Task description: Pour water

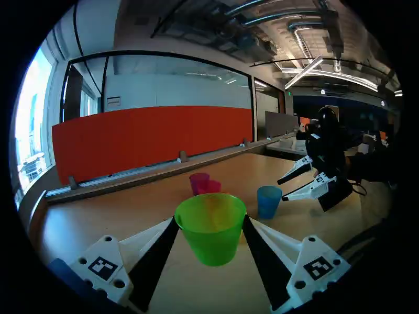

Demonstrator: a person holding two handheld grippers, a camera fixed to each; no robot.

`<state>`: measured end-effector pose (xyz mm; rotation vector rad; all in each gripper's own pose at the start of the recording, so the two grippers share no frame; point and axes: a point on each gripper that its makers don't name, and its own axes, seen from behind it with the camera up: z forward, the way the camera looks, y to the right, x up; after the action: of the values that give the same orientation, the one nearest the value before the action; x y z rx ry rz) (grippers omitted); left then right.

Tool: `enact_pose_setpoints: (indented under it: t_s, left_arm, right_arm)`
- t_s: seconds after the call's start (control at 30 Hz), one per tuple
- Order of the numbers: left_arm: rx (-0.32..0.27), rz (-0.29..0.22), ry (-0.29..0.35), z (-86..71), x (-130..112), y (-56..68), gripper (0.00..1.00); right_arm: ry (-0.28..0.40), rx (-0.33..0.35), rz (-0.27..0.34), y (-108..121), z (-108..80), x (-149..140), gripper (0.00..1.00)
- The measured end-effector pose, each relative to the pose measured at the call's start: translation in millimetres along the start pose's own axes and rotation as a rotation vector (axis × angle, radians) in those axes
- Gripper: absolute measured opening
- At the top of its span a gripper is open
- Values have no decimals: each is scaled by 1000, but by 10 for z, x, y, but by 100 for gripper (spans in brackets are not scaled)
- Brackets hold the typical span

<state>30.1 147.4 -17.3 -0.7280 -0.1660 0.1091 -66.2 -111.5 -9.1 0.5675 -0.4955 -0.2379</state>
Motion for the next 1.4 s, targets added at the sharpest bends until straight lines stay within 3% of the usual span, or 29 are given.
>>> enact_pose_setpoints:
  t_s: [0.6,1.4]
  left_arm:
    - [1,13,-17,-20,-58,-13,87]
    - [8,14,-23,-42,-77,-28,87]
  right_arm:
    - [-41,21,-1,-49,229,-91,100]
    - [-25,36,14,-60,414,-4,97]
